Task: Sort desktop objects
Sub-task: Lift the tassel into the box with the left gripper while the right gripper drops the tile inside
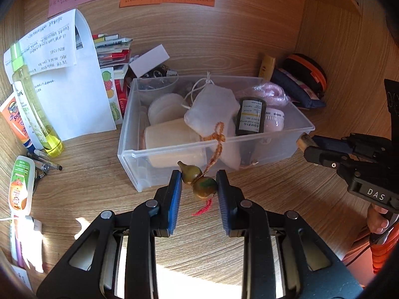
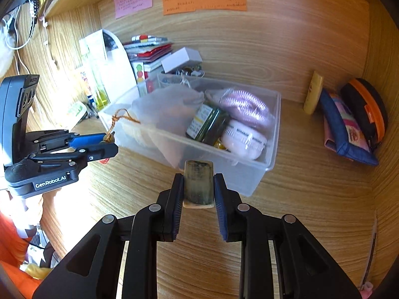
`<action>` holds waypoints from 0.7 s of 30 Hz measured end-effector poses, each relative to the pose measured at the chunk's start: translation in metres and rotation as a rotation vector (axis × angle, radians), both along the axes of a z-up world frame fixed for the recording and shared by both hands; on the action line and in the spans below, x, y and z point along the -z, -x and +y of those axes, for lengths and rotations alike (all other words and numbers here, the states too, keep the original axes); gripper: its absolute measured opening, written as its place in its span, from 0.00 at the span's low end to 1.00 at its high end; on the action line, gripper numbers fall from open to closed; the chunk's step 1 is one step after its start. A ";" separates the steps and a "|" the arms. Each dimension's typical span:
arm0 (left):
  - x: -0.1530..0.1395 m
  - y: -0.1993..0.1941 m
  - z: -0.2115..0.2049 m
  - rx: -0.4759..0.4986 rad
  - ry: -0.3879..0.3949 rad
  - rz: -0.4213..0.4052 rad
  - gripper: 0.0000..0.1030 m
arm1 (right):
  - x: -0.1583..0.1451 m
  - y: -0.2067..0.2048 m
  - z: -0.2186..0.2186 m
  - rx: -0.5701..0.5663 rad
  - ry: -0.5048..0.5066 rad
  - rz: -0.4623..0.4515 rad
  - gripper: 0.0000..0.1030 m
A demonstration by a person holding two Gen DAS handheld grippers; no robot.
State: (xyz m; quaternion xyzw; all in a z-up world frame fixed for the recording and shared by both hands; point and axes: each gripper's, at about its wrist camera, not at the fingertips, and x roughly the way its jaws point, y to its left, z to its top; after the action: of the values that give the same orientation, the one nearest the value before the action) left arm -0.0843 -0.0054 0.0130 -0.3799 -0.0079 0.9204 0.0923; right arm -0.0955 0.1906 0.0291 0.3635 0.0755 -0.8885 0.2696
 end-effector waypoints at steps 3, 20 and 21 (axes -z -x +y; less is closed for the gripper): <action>-0.010 0.004 -0.004 -0.013 -0.002 0.027 0.27 | -0.006 0.005 0.002 0.012 0.013 0.017 0.21; -0.010 0.043 -0.017 -0.039 -0.040 0.019 0.27 | -0.004 0.055 -0.011 0.035 0.006 0.011 0.21; -0.009 0.044 -0.016 -0.035 -0.039 0.017 0.27 | -0.003 0.057 -0.013 0.032 0.004 0.007 0.21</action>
State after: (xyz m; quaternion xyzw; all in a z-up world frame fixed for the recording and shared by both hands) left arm -0.1287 -0.0213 0.0222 -0.3702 -0.0319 0.9246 0.0837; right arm -0.1528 0.1780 0.0321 0.3612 0.0686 -0.8941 0.2557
